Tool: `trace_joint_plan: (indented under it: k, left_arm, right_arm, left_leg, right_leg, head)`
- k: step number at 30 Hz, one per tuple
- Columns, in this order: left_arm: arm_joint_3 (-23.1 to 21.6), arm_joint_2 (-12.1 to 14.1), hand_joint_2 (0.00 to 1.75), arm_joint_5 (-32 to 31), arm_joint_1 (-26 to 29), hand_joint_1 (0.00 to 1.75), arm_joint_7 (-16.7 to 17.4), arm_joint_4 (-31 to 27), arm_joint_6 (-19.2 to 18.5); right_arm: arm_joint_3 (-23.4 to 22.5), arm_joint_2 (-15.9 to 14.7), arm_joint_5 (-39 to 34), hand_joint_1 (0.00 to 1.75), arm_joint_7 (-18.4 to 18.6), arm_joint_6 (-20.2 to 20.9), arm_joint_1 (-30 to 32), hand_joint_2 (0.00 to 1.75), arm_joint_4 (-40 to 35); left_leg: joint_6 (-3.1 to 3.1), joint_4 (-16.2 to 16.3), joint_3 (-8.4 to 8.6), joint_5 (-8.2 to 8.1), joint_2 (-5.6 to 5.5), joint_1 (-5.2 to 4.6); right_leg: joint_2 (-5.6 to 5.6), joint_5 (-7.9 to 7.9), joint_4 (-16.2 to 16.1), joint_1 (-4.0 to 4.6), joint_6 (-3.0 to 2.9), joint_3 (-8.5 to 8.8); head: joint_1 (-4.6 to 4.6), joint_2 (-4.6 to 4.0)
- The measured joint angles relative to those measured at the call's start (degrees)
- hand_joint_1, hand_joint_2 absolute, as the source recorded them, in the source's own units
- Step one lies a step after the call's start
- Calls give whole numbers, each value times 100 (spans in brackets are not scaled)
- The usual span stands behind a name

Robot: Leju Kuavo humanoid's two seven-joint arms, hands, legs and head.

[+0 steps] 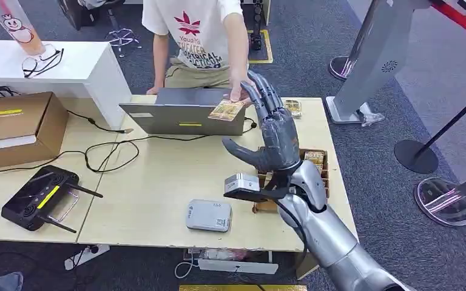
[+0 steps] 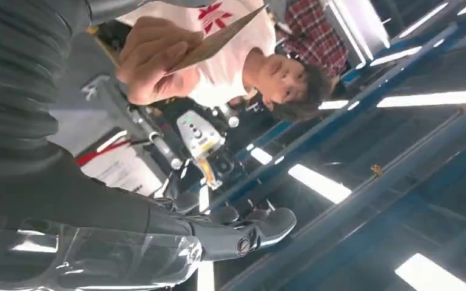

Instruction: Pass the card to the sensor for recognition and then transmit it.

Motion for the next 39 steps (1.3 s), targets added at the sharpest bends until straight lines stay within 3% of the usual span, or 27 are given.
trace_joint_plan:
  k: [18, 19, 20, 21, 22, 24, 29, 39]
  left_arm:
    - [-48, -11, 0, -20, -24, 0, -44, 0, -20]
    - [-48, -11, 0, -20, -24, 0, -46, 0, -20]
    - [-48, -11, 0, -20, -24, 0, -50, 0, -18]
    - [-48, -11, 0, -18, -24, 0, -50, 0, -17]
    - [-48, -11, 0, -18, -24, 0, -52, 0, -17]
    - [-48, -11, 0, -18, -24, 0, -52, 0, -13]
    - [-48, -11, 0, -15, -23, 0, -61, 0, -4]
    - [-48, -6, 0, 9, -23, 0, -118, 0, 18]
  right_arm:
    - [96, 0, 131, 3, 144, -315, -176, 175, 549]
    - [98, 0, 129, 14, 144, -315, -185, 175, 569]
    - [101, 0, 127, 49, 144, -315, -194, 175, 584]
    - [103, 0, 127, 105, 144, -315, -205, 175, 599]
    - [105, 0, 127, 136, 142, -315, -213, 175, 614]
    - [105, 2, 125, 164, 140, -315, -225, 175, 643]
    - [114, 7, 48, 175, 138, -315, -251, 175, 695]
    - [127, 9, 41, 175, 133, -319, -258, 175, 713]
  left_leg:
    - [0, 1, 0, 0, 0, 0]
    - [0, 1, 0, 0, 0, 0]
    - [0, 1, 0, 0, 0, 0]
    - [0, 1, -1, 0, 0, 0]
    - [0, 1, -1, 0, 0, 0]
    - [0, 1, -1, 0, 0, 0]
    - [0, 1, -1, 0, 0, 1]
    - [0, 1, -1, 0, 0, 1]
  right_leg:
    - [0, 0, 0, 0, 0, 0]
    - [0, 0, 0, 0, 0, 0]
    - [0, 0, 0, 0, 0, 0]
    - [0, 0, 0, 0, 0, 0]
    - [0, 0, 0, 0, 0, 0]
    - [0, 0, 0, 0, 0, 0]
    - [0, 0, 0, 0, 0, 0]
    - [0, 0, 0, 0, 0, 0]
  head:
    - [0, 0]
    - [0, 0]
    - [0, 0]
    - [0, 0]
    - [0, 0]
    - [0, 0]
    - [0, 0]
    - [0, 0]
